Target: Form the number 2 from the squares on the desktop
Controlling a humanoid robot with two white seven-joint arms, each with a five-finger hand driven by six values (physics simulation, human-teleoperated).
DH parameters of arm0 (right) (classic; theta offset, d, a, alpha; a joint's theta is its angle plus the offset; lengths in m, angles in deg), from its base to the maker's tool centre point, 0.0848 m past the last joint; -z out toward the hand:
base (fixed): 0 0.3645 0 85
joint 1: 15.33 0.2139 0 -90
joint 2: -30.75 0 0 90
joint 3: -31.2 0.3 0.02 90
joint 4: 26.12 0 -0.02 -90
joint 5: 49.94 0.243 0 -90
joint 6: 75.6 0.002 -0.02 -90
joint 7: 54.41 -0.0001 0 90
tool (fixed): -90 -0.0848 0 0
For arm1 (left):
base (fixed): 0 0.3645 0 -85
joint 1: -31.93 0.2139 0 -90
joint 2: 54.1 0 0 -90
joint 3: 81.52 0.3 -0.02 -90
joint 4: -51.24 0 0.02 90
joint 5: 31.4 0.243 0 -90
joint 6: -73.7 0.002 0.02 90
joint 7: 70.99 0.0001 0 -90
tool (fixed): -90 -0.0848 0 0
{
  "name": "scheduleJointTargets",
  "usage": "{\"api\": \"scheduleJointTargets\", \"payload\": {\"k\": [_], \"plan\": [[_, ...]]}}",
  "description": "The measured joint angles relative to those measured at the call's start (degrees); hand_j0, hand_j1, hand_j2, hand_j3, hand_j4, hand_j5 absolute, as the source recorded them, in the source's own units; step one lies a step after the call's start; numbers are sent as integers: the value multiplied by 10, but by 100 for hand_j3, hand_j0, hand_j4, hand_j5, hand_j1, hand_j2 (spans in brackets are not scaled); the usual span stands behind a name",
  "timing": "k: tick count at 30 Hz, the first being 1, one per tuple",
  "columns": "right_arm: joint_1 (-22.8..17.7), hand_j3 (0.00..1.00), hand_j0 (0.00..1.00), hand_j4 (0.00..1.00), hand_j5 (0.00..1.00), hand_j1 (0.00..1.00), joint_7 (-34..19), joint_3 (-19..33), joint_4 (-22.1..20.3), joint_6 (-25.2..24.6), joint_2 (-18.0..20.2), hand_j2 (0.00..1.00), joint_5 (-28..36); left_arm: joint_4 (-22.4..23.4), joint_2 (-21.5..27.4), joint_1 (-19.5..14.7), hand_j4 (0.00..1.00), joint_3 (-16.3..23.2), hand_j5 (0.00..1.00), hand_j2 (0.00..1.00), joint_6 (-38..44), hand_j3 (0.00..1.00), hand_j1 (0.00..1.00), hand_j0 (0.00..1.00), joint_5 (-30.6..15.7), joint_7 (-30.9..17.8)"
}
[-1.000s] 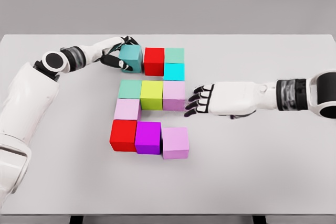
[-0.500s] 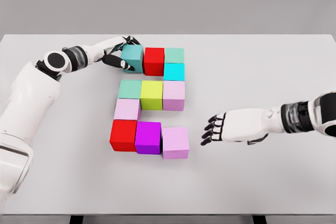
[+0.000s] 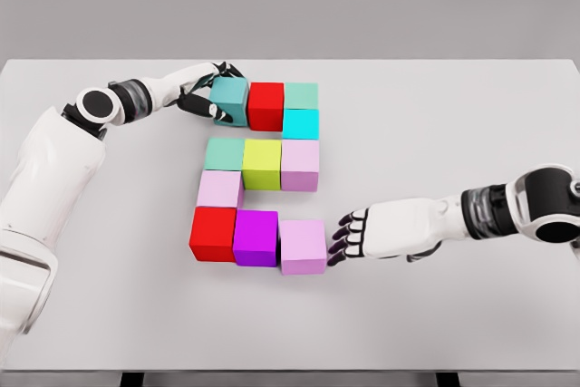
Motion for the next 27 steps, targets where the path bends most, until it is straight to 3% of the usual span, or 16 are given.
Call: {"api": "scheduleJointTargets", "payload": {"k": [4, 27], "plan": [[0, 100, 100, 100, 100, 100, 0, -1, 0, 0, -3, 100, 0, 0, 0, 1, 57, 0, 57, 57, 0, 57, 57, 57, 0, 0], [4, 100, 100, 100, 100, 100, 0, 11, 2, 0, -13, 100, 14, 1, -5, 2, 87, -13, 87, 87, 0, 87, 87, 87, 0, 0]]}}
